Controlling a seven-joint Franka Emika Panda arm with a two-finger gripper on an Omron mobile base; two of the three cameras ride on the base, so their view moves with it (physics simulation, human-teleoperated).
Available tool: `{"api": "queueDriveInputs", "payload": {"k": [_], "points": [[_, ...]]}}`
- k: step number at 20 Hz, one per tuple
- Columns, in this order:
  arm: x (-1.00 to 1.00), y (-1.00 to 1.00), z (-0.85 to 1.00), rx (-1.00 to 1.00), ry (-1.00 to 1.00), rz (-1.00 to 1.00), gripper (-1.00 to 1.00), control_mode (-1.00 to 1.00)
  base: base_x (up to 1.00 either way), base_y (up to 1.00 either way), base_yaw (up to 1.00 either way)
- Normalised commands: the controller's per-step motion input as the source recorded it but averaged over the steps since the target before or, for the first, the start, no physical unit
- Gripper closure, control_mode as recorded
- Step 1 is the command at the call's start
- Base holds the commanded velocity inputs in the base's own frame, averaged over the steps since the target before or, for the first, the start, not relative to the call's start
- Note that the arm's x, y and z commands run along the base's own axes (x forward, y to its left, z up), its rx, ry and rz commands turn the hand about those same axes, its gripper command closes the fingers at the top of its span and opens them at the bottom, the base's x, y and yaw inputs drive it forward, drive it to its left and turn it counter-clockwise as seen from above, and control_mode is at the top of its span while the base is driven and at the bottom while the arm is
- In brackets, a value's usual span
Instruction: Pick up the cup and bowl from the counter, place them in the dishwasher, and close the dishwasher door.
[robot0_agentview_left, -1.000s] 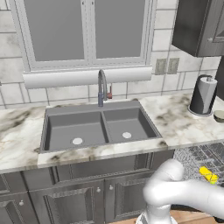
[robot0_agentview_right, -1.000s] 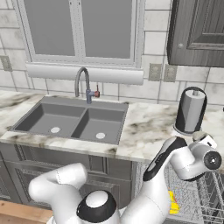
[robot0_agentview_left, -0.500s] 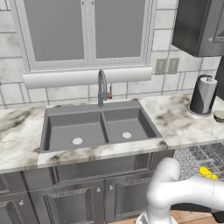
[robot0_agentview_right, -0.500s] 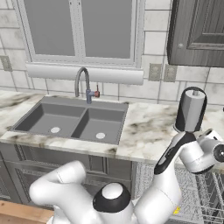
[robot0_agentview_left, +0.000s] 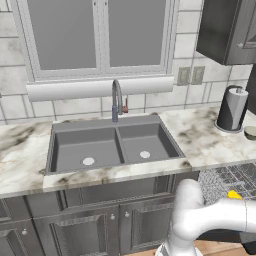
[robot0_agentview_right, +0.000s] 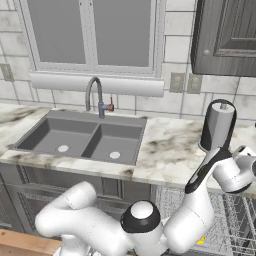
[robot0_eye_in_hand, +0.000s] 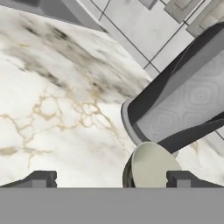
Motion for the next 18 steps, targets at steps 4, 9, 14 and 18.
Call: {"api": "queueDriveInputs", "payload": {"k": [4, 9, 14, 18], "points": [[0.27, -0.24, -0.22, 0.00, 0.04, 0.06, -1.00, -1.00, 0.00, 0.00, 0.00], [0.29, -0.26, -0.18, 0.00, 0.04, 0.06, -1.00, -1.00, 0.00, 0.00, 0.00], [0.30, -0.27, -0.22, 0.00, 0.05, 0.06, -1.00, -1.00, 0.00, 0.00, 0.00], [0.30, -0.29, -0.18, 0.00, 0.04, 0.05, -1.00, -1.00, 0.00, 0.00, 0.00]]}}
